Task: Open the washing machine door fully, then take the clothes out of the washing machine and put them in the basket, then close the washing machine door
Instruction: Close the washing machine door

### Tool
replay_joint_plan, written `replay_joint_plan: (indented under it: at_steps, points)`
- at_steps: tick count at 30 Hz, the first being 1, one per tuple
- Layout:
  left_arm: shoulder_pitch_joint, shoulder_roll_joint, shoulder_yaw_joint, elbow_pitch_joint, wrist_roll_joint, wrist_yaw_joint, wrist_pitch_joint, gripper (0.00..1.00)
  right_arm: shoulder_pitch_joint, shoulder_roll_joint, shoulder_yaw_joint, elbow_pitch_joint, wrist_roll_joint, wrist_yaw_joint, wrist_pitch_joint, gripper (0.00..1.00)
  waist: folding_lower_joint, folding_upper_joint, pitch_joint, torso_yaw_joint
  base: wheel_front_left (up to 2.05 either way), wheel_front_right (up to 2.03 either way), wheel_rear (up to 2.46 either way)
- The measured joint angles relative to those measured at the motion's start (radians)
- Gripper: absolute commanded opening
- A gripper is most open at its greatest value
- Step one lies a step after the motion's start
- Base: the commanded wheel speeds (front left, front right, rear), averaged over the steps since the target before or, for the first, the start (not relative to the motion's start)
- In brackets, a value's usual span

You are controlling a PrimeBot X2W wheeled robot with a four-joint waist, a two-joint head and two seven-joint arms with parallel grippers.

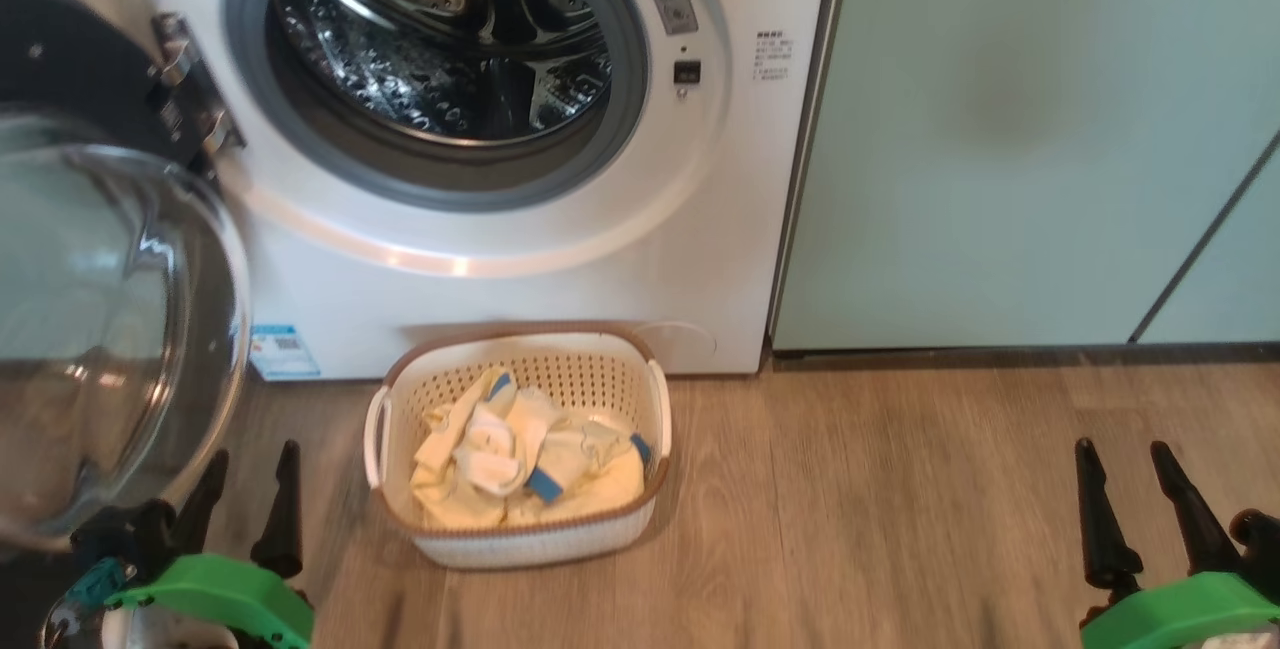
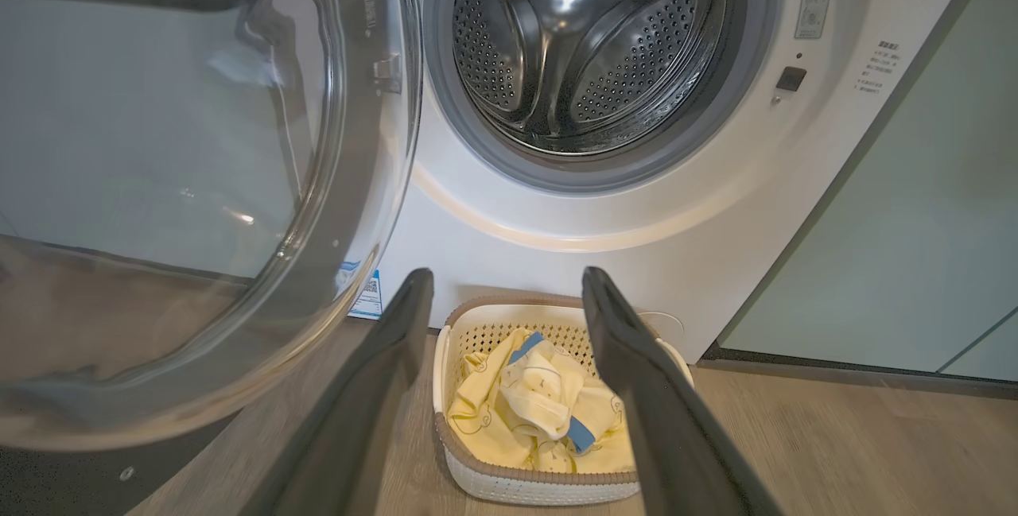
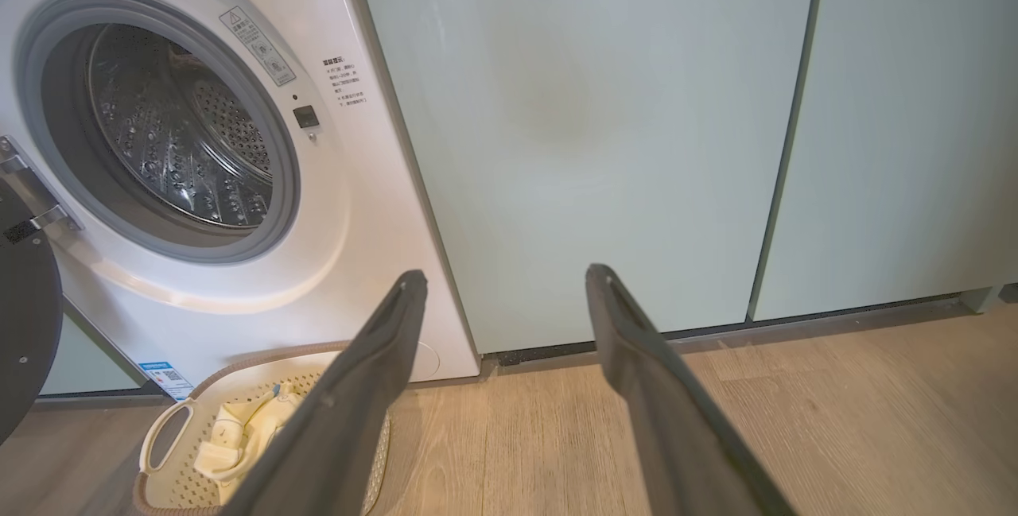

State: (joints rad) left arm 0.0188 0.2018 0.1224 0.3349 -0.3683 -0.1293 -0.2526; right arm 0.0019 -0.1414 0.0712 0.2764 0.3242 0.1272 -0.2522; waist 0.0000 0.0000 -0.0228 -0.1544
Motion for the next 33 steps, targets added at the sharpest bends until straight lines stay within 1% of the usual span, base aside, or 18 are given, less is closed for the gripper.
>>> replay_joint_plan:
  at_steps: [5,11,24,33]
  points:
    - [0.001,0.002,-0.002,-0.003,-0.002,0.0,0.0,1.0,0.003,0.0,0.0,0.0,0.0,0.0,0.0,1.0,-0.0001,0.0,0.0,0.0,-1.69,1.47,0.22]
    - [0.002,0.001,-0.007,-0.003,-0.002,0.0,0.0,1.0,0.015,-0.001,-0.001,0.0,0.0,0.0,0.0,1.0,-0.0001,0.0,-0.001,0.002,-0.83,0.83,0.0]
    - [0.0,-0.007,0.005,-0.011,-0.002,0.0,0.0,1.0,0.014,-0.001,-0.003,-0.001,0.0,0.0,0.0,1.0,0.0,0.0,0.002,0.015,-0.05,0.05,0.0]
    - [-0.02,-0.01,0.004,0.01,-0.001,0.0,0.0,1.0,0.014,0.001,-0.008,-0.001,0.0,0.0,0.0,1.0,0.0,0.0,0.003,0.078,0.0,0.0,0.0]
